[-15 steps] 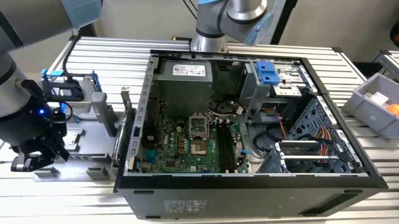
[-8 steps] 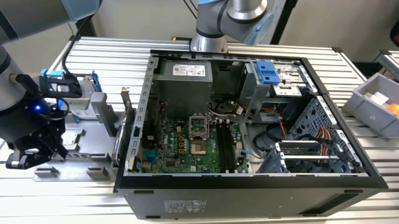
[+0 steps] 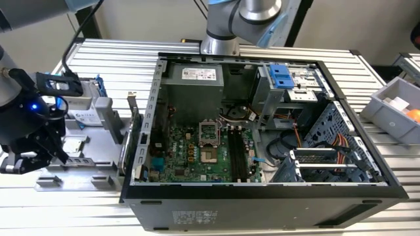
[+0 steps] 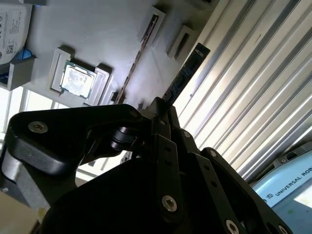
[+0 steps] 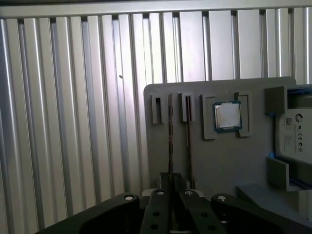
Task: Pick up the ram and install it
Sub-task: 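Pick up the ram and move it above insertion slot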
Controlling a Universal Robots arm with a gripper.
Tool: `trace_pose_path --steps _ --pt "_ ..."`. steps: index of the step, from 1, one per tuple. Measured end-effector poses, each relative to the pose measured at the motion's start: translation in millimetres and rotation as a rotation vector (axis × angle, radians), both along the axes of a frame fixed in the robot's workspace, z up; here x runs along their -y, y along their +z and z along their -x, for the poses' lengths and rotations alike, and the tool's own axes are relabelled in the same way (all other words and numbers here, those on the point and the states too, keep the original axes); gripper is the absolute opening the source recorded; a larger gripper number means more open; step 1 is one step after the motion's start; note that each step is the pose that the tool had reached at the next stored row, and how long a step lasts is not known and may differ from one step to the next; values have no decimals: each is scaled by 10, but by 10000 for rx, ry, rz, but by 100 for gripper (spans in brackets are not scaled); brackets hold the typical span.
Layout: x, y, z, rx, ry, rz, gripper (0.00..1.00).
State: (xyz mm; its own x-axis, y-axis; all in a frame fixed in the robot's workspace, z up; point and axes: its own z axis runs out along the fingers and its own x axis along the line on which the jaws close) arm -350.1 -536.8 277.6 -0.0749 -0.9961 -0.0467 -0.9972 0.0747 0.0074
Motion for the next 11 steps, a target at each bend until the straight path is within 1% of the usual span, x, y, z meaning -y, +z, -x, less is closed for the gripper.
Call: trace_pose_path --steps 11 --pt "0 152 0 0 0 1 0"
